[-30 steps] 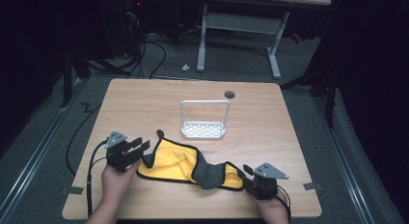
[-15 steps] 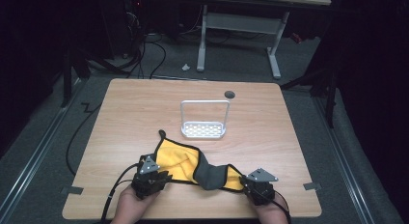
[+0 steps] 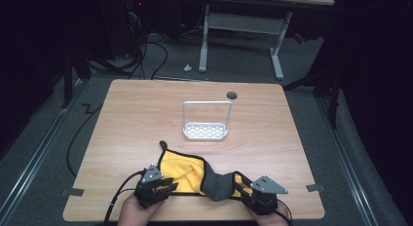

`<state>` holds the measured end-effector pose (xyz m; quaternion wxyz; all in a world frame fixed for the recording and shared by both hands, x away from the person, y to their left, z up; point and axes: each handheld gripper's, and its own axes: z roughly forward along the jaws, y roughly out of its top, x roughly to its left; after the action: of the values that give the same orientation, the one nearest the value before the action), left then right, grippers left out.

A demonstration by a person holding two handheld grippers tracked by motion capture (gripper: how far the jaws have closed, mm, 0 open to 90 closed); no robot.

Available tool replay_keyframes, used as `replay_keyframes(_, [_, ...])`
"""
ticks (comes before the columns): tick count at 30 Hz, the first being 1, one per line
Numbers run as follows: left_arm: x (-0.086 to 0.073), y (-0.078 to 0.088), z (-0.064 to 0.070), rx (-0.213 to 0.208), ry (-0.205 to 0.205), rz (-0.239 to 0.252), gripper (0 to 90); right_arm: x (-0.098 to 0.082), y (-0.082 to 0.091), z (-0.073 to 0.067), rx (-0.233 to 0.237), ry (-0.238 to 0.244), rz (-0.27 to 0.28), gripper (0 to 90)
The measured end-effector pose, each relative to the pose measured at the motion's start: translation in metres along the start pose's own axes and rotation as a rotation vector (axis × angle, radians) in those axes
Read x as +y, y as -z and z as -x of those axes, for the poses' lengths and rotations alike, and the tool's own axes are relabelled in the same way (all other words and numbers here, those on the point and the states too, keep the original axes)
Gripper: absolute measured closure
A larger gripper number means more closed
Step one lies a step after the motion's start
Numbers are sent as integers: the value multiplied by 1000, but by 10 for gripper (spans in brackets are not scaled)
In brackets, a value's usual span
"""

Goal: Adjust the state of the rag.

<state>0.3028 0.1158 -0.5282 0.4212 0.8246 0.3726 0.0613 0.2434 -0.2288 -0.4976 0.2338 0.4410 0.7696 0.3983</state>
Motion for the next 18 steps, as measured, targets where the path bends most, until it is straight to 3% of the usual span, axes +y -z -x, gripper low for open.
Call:
replay_keyframes(3, [-1, -2, -2, -4, -4, -9, 686, 4, -7, -12, 35, 40, -3, 595])
replay_keyframes(5, [-1, -2, -2, -6, -1, -10, 686, 3, -11, -15, 34, 56, -21, 586])
replay_keyframes(7, [-1, -2, -2, -7, -8, -10, 686, 0, -25, -19, -3, 108, -98, 704])
replay_keyframes(9, [-2, -2, -3, -9, -6, -10, 687, -1, -28, -18, 3, 117, -109, 837])
replay_keyframes(13, [-2, -1, -3, -11, -5, -4, 691, 5, -24, -17, -30, 128, -78, 857])
replay_keyframes(15, [-2, -2, -4, -14, -3, -5, 697, 14, -24, -10, -63, 132, -49, 857])
replay_keyframes(16, [-2, -2, -4, -17, -4, -6, 701, 23, -29, 1, -95, 107, -40, 857])
replay_keyframes(17, [-2, -2, -4, -18, -5, -6, 701, 23, -29, 1, -95, 107, -40, 857])
replay_keyframes(18, [-2, -1, -5, -22, -5, -7, 705, 30, -39, 17, -134, 79, -40, 857])
